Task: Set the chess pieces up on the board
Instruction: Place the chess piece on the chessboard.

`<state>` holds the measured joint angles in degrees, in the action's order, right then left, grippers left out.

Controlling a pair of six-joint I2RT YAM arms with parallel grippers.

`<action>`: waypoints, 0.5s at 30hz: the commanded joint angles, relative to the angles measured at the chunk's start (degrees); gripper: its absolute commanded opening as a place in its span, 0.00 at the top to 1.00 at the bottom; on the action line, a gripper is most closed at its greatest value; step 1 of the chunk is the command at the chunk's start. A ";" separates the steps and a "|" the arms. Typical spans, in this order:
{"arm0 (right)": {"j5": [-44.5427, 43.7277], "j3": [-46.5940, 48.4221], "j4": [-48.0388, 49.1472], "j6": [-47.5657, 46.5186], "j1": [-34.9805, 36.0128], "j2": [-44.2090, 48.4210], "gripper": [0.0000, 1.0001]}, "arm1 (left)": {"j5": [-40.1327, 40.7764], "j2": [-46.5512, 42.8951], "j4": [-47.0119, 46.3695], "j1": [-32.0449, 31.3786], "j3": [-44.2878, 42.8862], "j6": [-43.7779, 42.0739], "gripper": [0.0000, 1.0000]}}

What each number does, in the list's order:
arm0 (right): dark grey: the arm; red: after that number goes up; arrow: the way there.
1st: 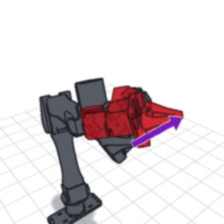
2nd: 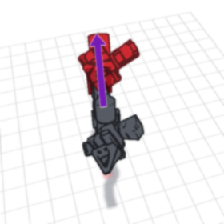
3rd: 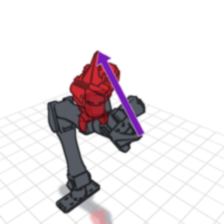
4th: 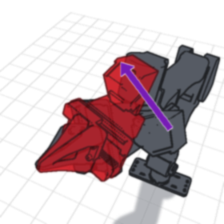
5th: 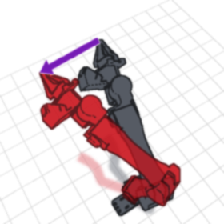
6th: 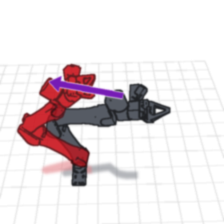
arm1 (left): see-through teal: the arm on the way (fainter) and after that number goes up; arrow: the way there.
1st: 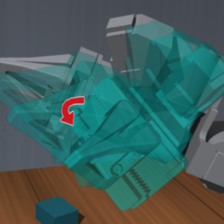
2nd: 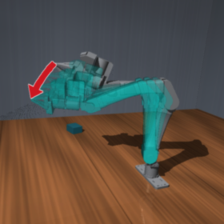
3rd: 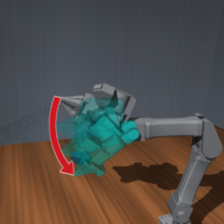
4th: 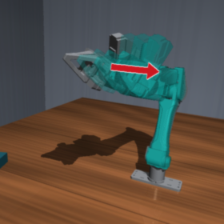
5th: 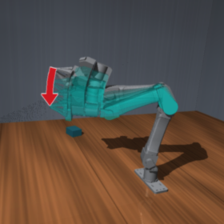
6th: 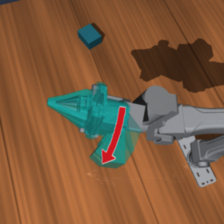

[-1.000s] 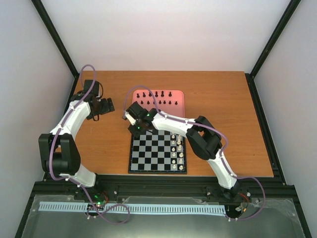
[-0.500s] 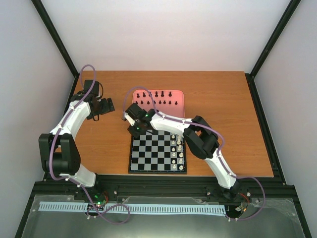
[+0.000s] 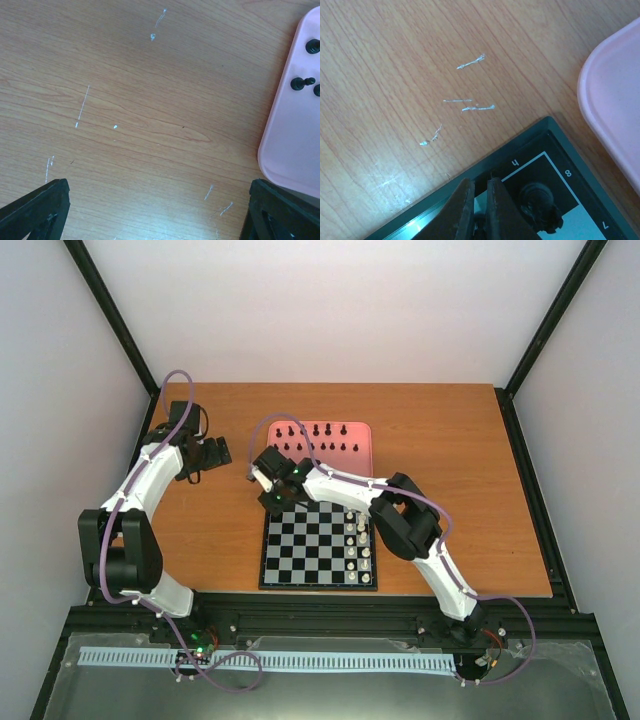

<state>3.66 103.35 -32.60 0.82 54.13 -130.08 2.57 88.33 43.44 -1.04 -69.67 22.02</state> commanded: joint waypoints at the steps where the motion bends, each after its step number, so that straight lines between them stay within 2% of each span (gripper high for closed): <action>1: 0.10 0.90 -0.85 -0.82 -0.38 -0.92 0.91 | 0.16 0.12 -0.68 -0.02 -0.28 -1.14 0.00; 4: -0.79 -0.39 -0.59 -0.82 -0.47 -0.12 0.87 | 0.21 0.33 -0.66 -0.01 -0.37 -1.16 0.00; 11: 0.59 -1.38 -0.15 -1.40 -0.87 0.74 0.71 | 0.01 1.00 -0.68 -0.01 -0.46 -1.03 0.00; 15: 1.89 -1.31 -0.40 -1.61 -0.87 1.59 0.66 | 0.22 1.05 -0.66 0.01 -0.68 -1.12 0.00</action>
<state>4.16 102.45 -32.75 -0.19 53.60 -130.23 2.57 88.97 43.38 -1.04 -69.67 22.02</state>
